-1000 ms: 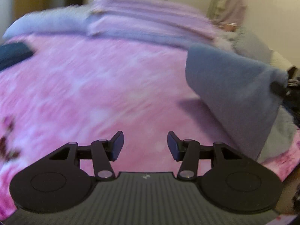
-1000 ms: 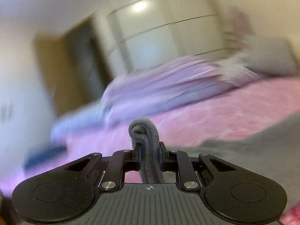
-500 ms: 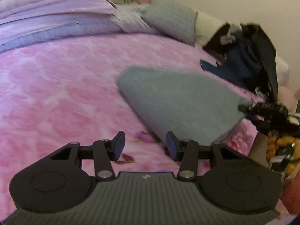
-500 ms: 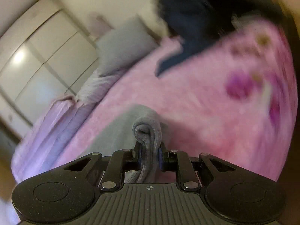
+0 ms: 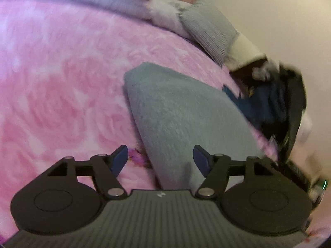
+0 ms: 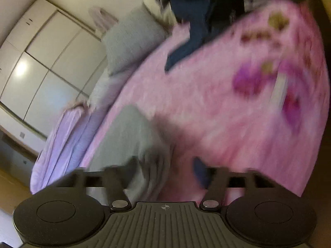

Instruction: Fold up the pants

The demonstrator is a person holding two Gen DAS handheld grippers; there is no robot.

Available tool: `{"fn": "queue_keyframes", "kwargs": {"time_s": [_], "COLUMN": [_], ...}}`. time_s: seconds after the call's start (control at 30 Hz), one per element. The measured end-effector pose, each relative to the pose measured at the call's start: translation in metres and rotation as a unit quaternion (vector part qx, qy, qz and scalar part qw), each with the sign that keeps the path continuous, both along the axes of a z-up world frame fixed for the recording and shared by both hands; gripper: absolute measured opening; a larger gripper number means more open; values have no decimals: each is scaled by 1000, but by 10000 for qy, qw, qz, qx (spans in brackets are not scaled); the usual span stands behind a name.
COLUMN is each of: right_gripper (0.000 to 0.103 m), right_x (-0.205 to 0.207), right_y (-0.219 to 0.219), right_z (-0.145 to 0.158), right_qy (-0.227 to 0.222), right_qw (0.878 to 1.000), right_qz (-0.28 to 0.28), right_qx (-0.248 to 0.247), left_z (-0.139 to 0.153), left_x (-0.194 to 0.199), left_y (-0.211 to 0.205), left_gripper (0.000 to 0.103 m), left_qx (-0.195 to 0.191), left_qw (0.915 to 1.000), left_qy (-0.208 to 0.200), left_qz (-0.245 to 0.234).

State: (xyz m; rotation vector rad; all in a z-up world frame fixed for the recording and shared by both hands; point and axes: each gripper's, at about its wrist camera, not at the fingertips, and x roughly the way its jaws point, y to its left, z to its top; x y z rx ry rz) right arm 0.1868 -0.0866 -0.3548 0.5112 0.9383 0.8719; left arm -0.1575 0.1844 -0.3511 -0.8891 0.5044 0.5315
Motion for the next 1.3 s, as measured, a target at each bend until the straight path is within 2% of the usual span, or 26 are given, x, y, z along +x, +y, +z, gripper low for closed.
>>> {"fn": "queue_keyframes", "kwargs": {"time_s": [0.07,0.17,0.23,0.27,0.3,0.33,0.37,0.43,0.47,0.57,0.67,0.77,0.9,0.97,1.0,1.07,1.1,1.2,1.3], "right_gripper": [81,83,83,81,77,65,41,35,27,24,24,23,24,28,31,59,60,60,60], "right_x": [14,43,54,58,59,59,59,61,59,48,24,-13,-70,-89,-95,-97,-93,-84,-74], "right_y": [-5,12,26,34,41,47,53,55,55,52,47,41,40,45,50,57,60,58,57], "right_z": [4,-9,-21,-29,-35,-35,-34,-35,-32,-21,-13,-10,-9,-14,-15,-11,-4,22,47], "right_qy": [82,593,926,1071,1096,984,888,1119,1100,1098,1357,1691,1931,1958,1758,1309,1088,353,-385], "right_qw": [9997,9972,9941,9921,9922,9934,9938,9911,9917,9923,9895,9835,9746,9701,9699,9725,9713,9724,9791], "right_qz": [4,317,464,571,539,558,648,637,623,548,499,644,1134,1431,1677,1856,1962,1992,1692], "right_qx": [219,319,313,317,238,200,140,332,252,156,51,23,43,7,-145,-523,-788,-1161,-1061], "left_z": [-14,-41,-58,-64,-66,-67,-67,-65,-60,-44,-27,-10,4,2,-3,-14,-13,10,34], "left_x": [2,14,25,28,29,31,32,32,31,19,-4,-48,-123,-149,-156,-159,-158,-153,-152], "left_y": [15,29,29,27,26,26,26,27,26,25,33,36,29,28,29,32,31,23,20], "left_gripper": [68,68,67,64,58,55,48,42,40,38,38,38,38,39,40,44,45,46,49], "left_qx": [-586,-1370,-1732,-1779,-1725,-1661,-1598,-1448,-1331,-1018,-760,-573,-470,-429,-490,-690,-603,153,1155], "left_qw": [9975,9882,9824,9808,9808,9818,9831,9861,9882,9914,9936,9954,9962,9968,9967,9952,9959,9966,9849], "left_qy": [-341,-640,-651,-739,-861,-862,-831,-763,-722,-785,-790,-684,-468,-218,-94,190,259,677,1210], "left_qz": [179,254,246,288,307,319,335,295,248,245,258,337,567,645,637,665,620,448,452]}}
